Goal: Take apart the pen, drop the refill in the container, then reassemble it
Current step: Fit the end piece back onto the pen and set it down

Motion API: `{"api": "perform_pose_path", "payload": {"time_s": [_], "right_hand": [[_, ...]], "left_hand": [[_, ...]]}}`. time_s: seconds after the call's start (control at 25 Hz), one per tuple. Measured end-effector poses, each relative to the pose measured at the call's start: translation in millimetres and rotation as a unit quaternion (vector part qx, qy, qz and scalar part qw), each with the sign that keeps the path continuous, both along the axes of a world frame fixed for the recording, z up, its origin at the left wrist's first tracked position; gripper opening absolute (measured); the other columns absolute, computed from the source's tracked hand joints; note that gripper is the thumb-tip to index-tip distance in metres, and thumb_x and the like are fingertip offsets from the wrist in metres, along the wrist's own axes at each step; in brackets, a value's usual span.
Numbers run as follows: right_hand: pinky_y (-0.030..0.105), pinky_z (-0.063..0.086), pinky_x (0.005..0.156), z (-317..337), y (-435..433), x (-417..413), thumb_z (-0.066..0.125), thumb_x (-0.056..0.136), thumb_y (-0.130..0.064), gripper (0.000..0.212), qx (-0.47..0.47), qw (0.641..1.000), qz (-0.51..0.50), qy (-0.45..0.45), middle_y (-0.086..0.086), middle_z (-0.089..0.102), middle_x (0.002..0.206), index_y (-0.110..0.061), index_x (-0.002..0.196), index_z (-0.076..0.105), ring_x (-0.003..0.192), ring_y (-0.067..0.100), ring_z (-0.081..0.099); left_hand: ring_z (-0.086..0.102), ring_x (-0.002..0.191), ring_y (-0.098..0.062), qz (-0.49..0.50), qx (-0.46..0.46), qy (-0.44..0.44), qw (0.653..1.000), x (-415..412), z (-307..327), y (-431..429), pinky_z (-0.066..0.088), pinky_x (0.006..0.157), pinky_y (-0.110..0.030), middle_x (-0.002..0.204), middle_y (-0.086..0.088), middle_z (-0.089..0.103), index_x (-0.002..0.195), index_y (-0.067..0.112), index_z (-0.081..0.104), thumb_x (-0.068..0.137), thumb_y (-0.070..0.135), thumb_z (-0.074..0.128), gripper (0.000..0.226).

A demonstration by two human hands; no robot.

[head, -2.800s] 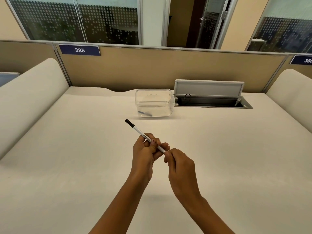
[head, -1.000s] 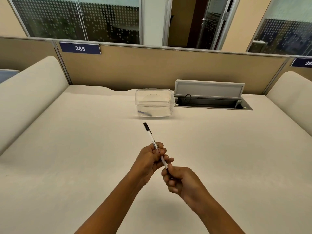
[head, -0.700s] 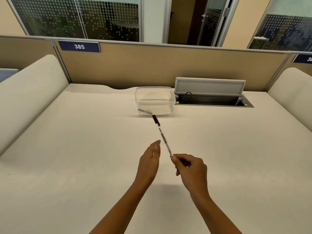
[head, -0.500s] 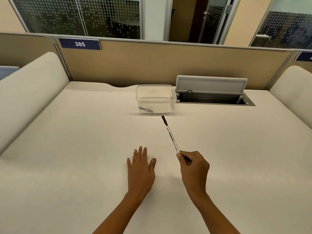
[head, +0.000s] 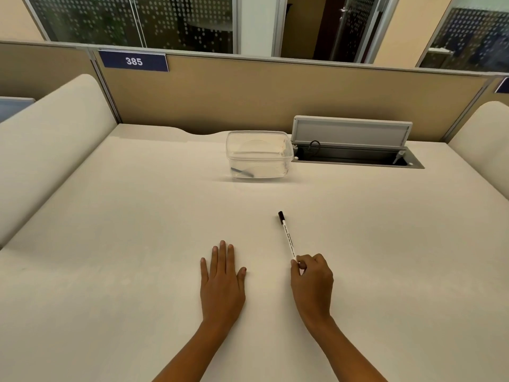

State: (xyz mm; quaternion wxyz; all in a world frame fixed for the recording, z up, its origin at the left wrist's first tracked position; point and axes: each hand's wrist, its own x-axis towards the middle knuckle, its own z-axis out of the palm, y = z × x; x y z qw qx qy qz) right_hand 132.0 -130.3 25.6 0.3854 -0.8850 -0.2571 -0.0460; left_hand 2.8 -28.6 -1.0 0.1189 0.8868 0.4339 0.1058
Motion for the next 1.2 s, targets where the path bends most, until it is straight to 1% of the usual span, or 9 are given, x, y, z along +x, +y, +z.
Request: {"api": "perform_pose_path", "payload": {"time_s": [0.16,0.24,0.32,0.4,0.56,0.72,1.0,1.12,1.2], "right_hand": [[0.032,0.047,0.056,-5.3,1.1,-3.8,0.072,0.078,-0.003,0.003,-0.016,1.000,0.006,0.022,0.013,0.061,0.075,-0.001,0.079,0.069,0.061,0.028,0.061],[0.030,0.045,0.056,-8.1,1.0,-5.3,0.071,0.079,-0.004,0.004,-0.022,0.999,0.001,0.035,0.012,0.061,0.075,-0.002,0.077,0.068,0.061,0.027,0.060],[0.028,0.040,0.057,-9.6,0.8,-5.9,0.069,0.080,-0.005,0.006,-0.029,0.999,-0.002,0.044,0.011,0.060,0.075,-0.003,0.076,0.065,0.059,0.025,0.055],[0.027,0.038,0.057,-8.9,1.7,-5.1,0.068,0.081,-0.007,0.007,-0.038,0.998,-0.002,0.051,0.010,0.059,0.076,-0.004,0.077,0.063,0.059,0.022,0.051],[0.027,0.036,0.058,-7.4,4.1,-1.9,0.067,0.082,-0.010,0.008,-0.056,0.997,0.001,0.054,0.009,0.060,0.078,-0.006,0.081,0.060,0.062,0.022,0.051],[0.025,0.034,0.059,-8.7,4.0,-1.1,0.068,0.082,-0.013,0.011,-0.064,0.997,0.010,0.045,0.007,0.060,0.078,-0.007,0.082,0.059,0.061,0.017,0.046],[0.024,0.034,0.061,-8.0,3.2,-0.6,0.069,0.082,-0.018,0.016,-0.058,0.997,0.011,0.048,0.006,0.060,0.080,-0.008,0.087,0.058,0.062,0.014,0.045],[0.026,0.035,0.062,-4.6,2.5,0.2,0.067,0.084,-0.022,0.019,-0.053,0.997,0.016,0.048,0.006,0.060,0.082,-0.009,0.093,0.058,0.063,0.014,0.046],[0.027,0.036,0.060,-2.8,1.9,1.4,0.067,0.084,-0.021,0.018,-0.043,0.998,0.010,0.046,0.007,0.059,0.082,-0.009,0.094,0.058,0.062,0.016,0.047]], "left_hand": [[0.026,0.142,-0.030,0.005,0.001,-0.002,1.000,-1.0,-1.3,0.6,0.015,0.116,-0.047,0.153,-0.012,0.029,0.145,0.008,0.030,0.093,0.044,0.009,0.067],[0.023,0.143,-0.029,0.005,0.003,-0.004,1.000,-1.1,-2.3,0.5,0.014,0.117,-0.047,0.154,-0.012,0.027,0.146,0.009,0.028,0.092,0.044,0.010,0.067],[0.020,0.144,-0.027,0.004,0.003,-0.005,1.000,-0.6,-2.0,0.4,0.011,0.117,-0.046,0.155,-0.010,0.024,0.147,0.010,0.026,0.091,0.043,0.009,0.067],[0.019,0.144,-0.027,0.005,0.006,-0.010,1.000,-0.7,-2.1,0.7,0.010,0.118,-0.045,0.156,-0.010,0.023,0.147,0.010,0.025,0.091,0.043,0.009,0.067],[0.015,0.145,-0.025,0.003,0.006,-0.016,1.000,-1.7,-4.0,0.8,0.006,0.118,-0.044,0.157,-0.009,0.020,0.148,0.011,0.022,0.091,0.044,0.007,0.068],[0.017,0.145,-0.025,0.000,0.007,-0.020,1.000,-1.9,-4.2,0.9,0.006,0.118,-0.043,0.156,-0.009,0.020,0.148,0.012,0.023,0.092,0.049,-0.002,0.072],[0.017,0.145,-0.024,0.007,0.012,-0.014,1.000,-1.1,-5.9,1.8,0.006,0.119,-0.042,0.157,-0.008,0.021,0.148,0.012,0.023,0.090,0.044,0.006,0.067],[0.012,0.146,-0.022,0.008,0.009,-0.019,1.000,-1.1,-4.5,1.1,0.001,0.119,-0.040,0.158,-0.006,0.016,0.149,0.014,0.019,0.092,0.044,0.007,0.065],[0.008,0.147,-0.020,0.013,0.007,-0.014,1.000,-1.7,-5.8,1.8,0.000,0.120,-0.040,0.159,-0.005,0.012,0.150,0.015,0.015,0.098,0.041,0.018,0.058]]}}
